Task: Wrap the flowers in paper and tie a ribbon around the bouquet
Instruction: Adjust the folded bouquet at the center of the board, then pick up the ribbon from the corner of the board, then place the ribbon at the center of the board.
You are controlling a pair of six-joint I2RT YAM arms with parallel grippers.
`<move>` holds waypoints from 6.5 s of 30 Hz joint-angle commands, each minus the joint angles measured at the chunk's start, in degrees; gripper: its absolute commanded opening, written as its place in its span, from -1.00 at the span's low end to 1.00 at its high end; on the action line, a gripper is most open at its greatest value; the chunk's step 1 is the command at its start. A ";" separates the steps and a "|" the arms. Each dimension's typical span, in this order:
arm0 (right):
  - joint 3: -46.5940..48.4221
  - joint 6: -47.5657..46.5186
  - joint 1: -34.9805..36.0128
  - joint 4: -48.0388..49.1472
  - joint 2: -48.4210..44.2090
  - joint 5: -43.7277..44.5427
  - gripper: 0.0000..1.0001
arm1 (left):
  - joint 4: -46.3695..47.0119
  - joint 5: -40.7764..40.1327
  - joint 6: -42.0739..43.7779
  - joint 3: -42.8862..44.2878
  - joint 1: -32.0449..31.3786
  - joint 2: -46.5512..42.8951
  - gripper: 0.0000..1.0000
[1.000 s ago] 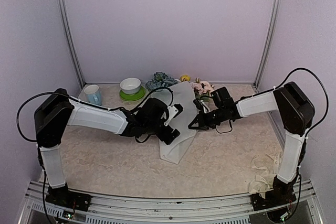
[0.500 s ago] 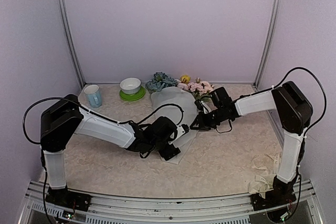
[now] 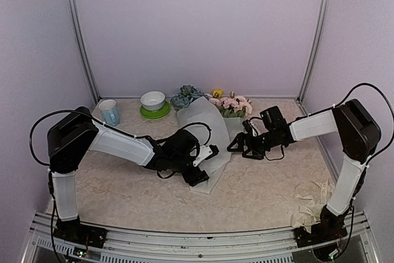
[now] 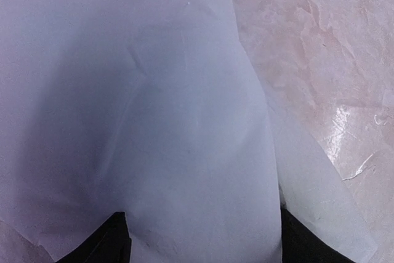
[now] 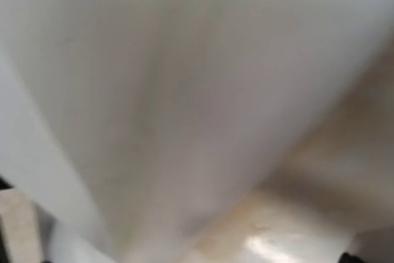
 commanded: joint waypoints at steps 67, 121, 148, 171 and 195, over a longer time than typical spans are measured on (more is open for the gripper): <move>-9.12 -2.31 0.18 0.90 -4.13 -5.32 0.11 | -2.60 -7.39 -10.12 25.05 14.44 16.99 0.16; -1.32 6.32 -0.70 -30.60 -20.66 37.09 0.27 | -2.69 5.63 6.58 7.11 -6.74 7.11 0.04; -16.47 21.18 0.96 -47.41 -27.63 33.48 0.03 | -2.59 6.27 6.50 6.80 -5.69 5.12 0.07; 24.16 -6.93 -6.67 -33.42 -33.35 29.00 -1.00 | -2.86 6.43 5.46 5.96 -5.07 4.78 0.06; 19.65 0.25 -22.81 -46.78 -39.95 35.96 -0.78 | -3.74 6.23 5.56 6.03 -4.91 4.67 0.06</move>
